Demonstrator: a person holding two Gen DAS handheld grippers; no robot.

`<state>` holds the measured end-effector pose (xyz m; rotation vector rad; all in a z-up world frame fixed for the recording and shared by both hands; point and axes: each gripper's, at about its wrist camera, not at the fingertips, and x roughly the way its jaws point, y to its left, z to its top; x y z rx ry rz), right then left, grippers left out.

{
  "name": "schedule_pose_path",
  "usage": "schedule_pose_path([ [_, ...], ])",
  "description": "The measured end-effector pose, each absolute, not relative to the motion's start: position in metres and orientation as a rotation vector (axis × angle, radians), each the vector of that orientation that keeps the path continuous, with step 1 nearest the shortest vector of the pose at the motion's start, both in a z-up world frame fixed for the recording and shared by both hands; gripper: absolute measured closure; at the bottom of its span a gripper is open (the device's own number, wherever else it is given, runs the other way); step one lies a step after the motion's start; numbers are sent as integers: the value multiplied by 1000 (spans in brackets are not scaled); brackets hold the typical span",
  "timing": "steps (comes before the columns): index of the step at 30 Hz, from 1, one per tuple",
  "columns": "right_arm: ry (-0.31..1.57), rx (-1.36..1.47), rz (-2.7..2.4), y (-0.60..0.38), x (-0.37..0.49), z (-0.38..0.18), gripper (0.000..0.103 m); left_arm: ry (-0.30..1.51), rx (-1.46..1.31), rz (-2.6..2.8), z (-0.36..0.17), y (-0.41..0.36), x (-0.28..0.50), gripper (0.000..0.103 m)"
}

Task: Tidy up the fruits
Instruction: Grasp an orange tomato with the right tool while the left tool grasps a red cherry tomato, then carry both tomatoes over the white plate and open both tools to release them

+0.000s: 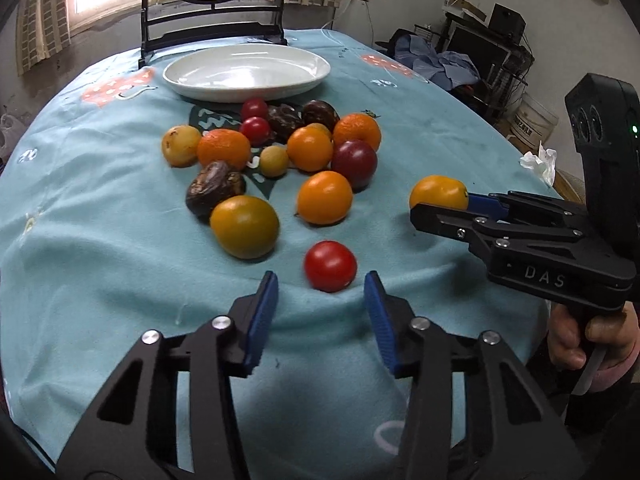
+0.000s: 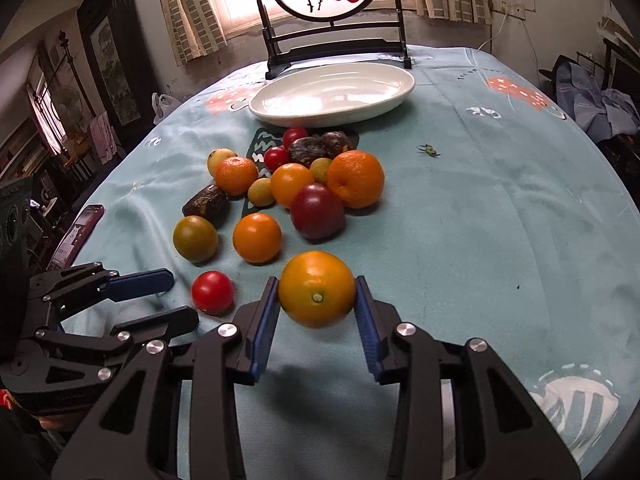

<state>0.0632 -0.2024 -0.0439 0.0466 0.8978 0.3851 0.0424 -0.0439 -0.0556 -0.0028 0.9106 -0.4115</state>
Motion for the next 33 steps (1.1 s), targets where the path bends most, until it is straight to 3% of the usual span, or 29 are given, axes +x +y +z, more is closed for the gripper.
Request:
schedule_pose_path([
  [11,908,100,385,-227,62,-53,64,960,14,-370,-60,-65,63,61],
  [17,904,112,389,-230,63,-54,64,974,50,-328,-67,-61,63,74],
  [22,905,107,393,-228,66,-53,64,975,21,-360,-64,-54,64,74],
  [28,867,102,424,-222,90,-31,64,868,-66,-440,-20,-37,81,74],
  [33,794,134,440,-210,152,-6,64,781,-105,-398,14,-21,153,74],
])
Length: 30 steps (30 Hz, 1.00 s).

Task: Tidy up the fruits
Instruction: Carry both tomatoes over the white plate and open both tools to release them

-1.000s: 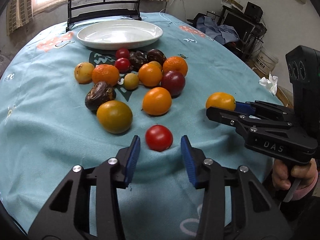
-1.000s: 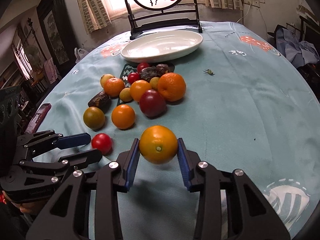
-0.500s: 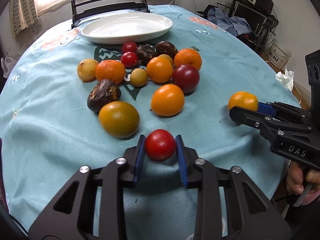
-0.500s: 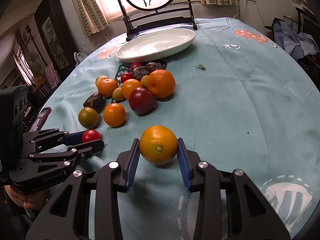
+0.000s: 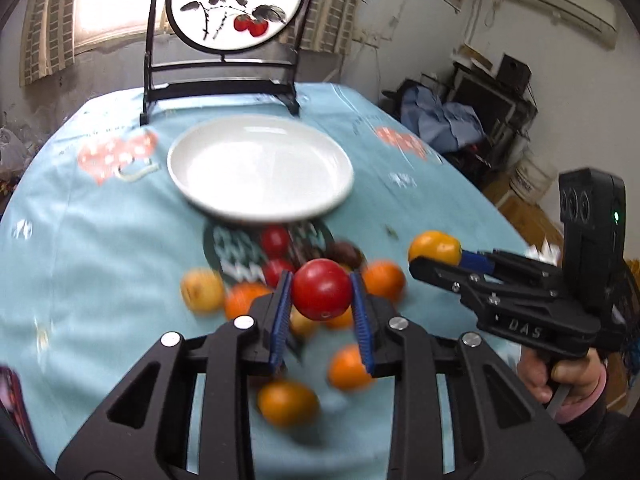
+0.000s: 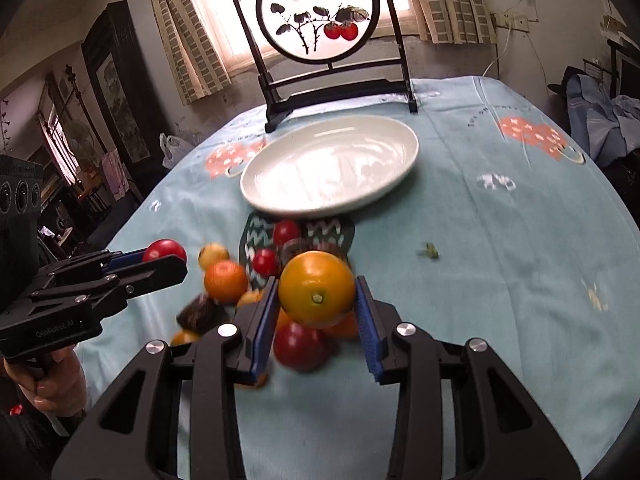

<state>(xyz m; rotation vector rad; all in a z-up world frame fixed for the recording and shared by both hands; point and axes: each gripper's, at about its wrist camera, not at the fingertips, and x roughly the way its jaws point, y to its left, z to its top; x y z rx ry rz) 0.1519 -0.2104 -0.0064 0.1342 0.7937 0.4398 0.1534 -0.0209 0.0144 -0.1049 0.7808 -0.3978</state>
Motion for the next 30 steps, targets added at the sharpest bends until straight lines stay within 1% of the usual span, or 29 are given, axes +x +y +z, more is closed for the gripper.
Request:
schedule_pose_path([
  [3,798,132,441,-197,205,-5,64,800,-112,-354,14,-20,210,74],
  [7,870,173,442,-187,272,-18,64,875,-123,-277,-3,-20,273,74],
  [10,893,131,420,-176,300,-28,64,905,-126,-249,-17,-16,297,74],
  [16,949,97,429,-164,321,-46,63,947,-123,-232,-36,-13,311,73],
  [17,953,90,428,-164,320,-46,61,947,-122,-229,-36,-12,310,68],
  [18,952,82,428,-164,319,-43,60,943,-120,-228,-34,-11,308,54],
  [19,943,75,439,-165,314,-37,60,927,-117,-221,-29,-9,304,48],
  [20,925,64,446,-166,308,-31,54,906,-115,-212,-22,-8,297,39],
  [21,908,56,446,-168,301,-24,51,879,-115,-211,-14,-6,288,32],
  [22,880,50,450,-170,291,-17,47,853,-113,-214,-6,-4,277,29],
  [23,855,50,458,-172,281,-11,41,829,-109,-211,1,-2,267,22],
  [24,839,56,468,-175,271,-8,40,801,-100,-200,6,1,255,15],
  [26,814,84,504,-181,247,-5,40,761,-72,-171,10,6,227,11],
  [30,756,94,502,-190,187,-4,39,781,-104,-175,0,21,174,12],
])
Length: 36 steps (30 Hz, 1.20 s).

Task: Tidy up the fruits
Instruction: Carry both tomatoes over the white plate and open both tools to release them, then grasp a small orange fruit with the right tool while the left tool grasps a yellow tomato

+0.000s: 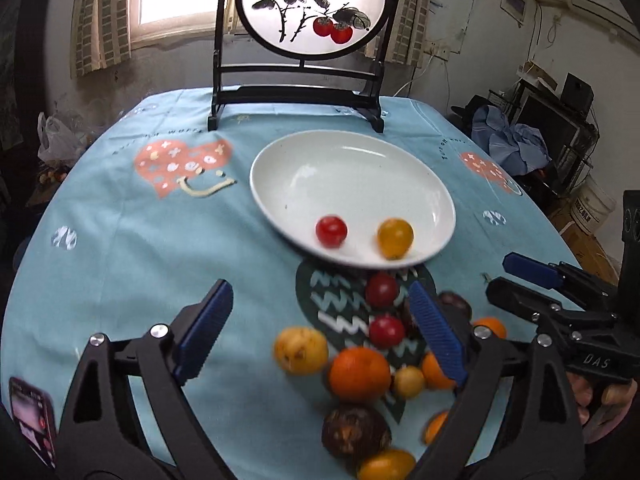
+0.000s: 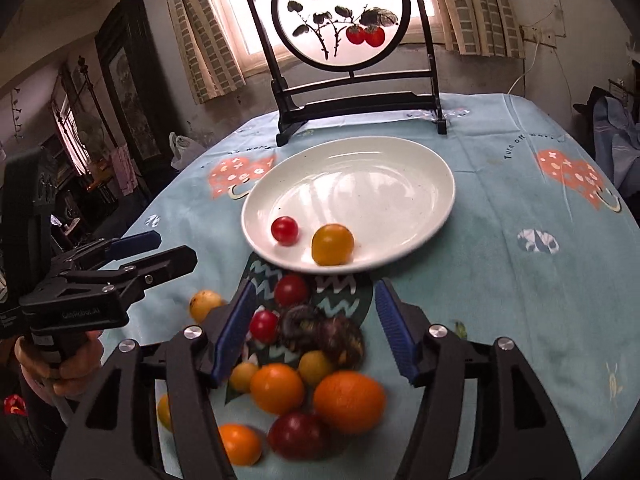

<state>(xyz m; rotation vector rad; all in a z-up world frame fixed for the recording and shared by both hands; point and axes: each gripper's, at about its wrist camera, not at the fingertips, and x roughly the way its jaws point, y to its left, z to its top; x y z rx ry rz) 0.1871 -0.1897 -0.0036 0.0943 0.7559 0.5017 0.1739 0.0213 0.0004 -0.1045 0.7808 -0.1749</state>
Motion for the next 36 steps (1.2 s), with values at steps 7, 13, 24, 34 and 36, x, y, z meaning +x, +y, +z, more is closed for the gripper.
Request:
schedule_pose_path([
  [7,765,111,498,-189,101,-25,39,796,-183,-235,-33,38,93,12],
  [13,823,-4,478,-163,85,-46,39,780,-102,-256,-46,27,70,12],
  [24,871,-9,490,-152,95,-53,39,712,-77,-318,-43,26,62,12],
  [34,894,-25,509,-137,105,-58,55,704,-90,-342,-43,28,62,12],
  [36,909,-27,502,-137,108,-60,59,703,-91,-345,-42,28,62,12],
])
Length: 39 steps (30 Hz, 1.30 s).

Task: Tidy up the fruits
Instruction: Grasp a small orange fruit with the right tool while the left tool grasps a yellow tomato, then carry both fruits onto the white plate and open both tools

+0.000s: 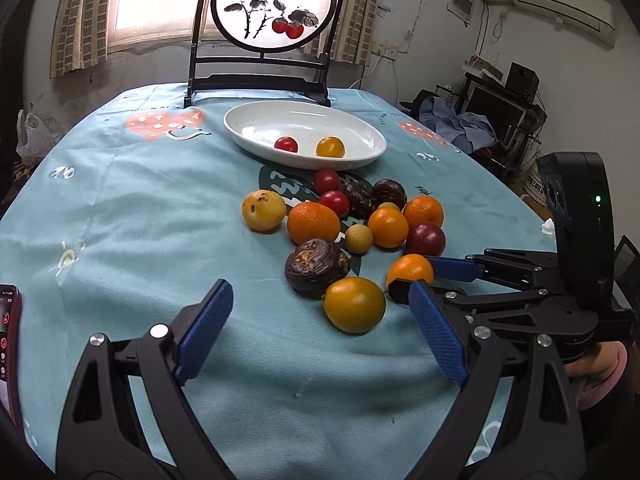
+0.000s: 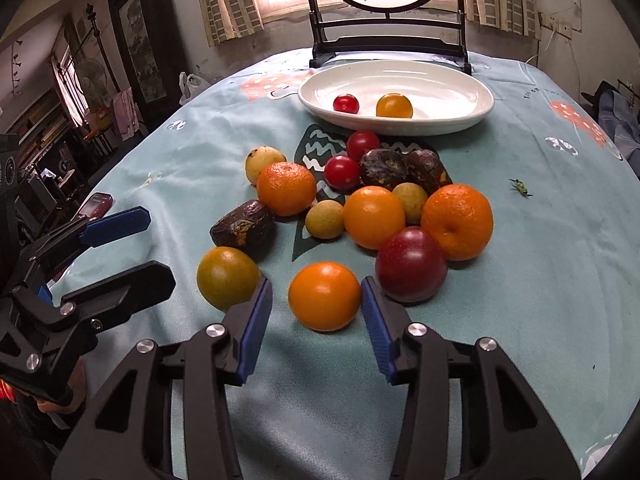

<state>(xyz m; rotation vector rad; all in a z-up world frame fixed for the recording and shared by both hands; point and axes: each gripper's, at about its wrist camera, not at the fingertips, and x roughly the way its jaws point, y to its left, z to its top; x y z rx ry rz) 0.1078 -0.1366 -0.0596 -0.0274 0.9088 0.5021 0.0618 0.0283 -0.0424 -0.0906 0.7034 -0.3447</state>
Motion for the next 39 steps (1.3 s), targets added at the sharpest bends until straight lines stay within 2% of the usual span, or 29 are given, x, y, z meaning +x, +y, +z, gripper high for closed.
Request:
schedule_pose_path([
  [2,918,-28,495,-138,108,-61,65,707,-91,-344,-43,28,62,12],
  [8,874,67,524,-161,101,-54,65,746,-84,-363,-45,25,67,13],
  [10,852,88,524,-172,95,-52,66,767,-71,-374,-47,21,69,22],
  [12,840,107,525,-182,91,-50,65,796,-55,-393,-50,15,70,37],
  [15,841,145,526,-192,89,-50,66,844,-51,-410,-56,5,74,49],
  [20,829,164,545,-196,87,-48,66,876,-26,-382,-62,-7,80,49],
  [26,815,168,561,-197,86,-46,66,916,-2,-350,-68,-15,88,60],
  [39,796,185,585,-199,84,-43,65,860,-17,-394,-55,-13,77,61],
])
